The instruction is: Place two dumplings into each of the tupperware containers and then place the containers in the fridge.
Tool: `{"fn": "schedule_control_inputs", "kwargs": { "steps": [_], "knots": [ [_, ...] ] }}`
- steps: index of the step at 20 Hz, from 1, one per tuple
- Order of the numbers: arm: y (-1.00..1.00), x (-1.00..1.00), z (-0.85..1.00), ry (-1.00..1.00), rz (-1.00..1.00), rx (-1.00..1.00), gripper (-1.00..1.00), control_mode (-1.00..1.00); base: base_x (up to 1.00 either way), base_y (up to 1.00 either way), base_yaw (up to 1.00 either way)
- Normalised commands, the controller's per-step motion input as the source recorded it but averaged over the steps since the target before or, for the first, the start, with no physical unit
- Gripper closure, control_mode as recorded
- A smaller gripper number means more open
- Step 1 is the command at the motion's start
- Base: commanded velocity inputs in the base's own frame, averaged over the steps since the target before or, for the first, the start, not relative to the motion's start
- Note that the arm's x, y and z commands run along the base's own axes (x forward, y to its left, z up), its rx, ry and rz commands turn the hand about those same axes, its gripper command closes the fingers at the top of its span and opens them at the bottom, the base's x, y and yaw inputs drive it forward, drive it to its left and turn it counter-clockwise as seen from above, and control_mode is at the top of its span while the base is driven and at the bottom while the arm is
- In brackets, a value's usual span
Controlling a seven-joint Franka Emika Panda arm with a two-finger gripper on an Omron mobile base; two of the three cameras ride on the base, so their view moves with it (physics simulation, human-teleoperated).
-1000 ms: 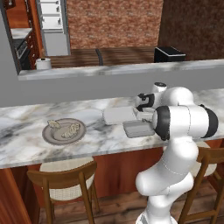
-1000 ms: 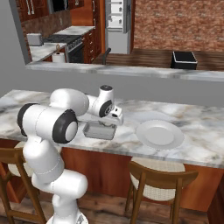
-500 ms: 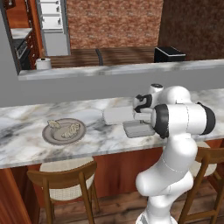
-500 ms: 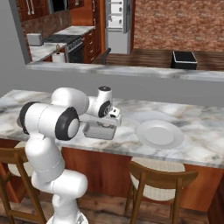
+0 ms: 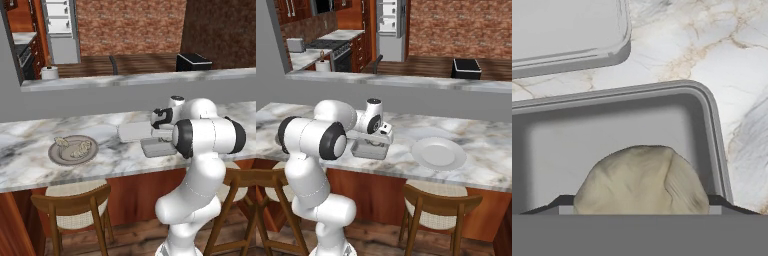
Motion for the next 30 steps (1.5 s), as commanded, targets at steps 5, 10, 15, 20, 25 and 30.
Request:
{"fn": "schedule_control_inputs", "kwargs": {
  "steps": [5,10,15,20,25,30],
  "knots": [
    [0.0,0.0,-0.02,0.0,0.0,0.0,-1.0,-1.0,0.0,0.0,0.0],
    [0.0,0.0,0.0,0.0,0.0,0.0,-1.0,-1.0,0.0,0.0,0.0],
    [0.0,0.0,-0.01,0.0,0.0,0.0,-1.0,-1.0,0.0,0.0,0.0],
    [0.05,-0.07,-0.05,0.0,0.0,0.0,-1.0,-1.0,0.0,0.0,0.0],
    [0.69,-0.53,0.18,0.0,0.0,-0.03,-1.0,-1.0,0.0,0.0,0.0],
    [1.0,-0.31,0.09,0.0,0.06,-0.05,-1.0,-1.0,0.0,0.0,0.0]
  ]
}}
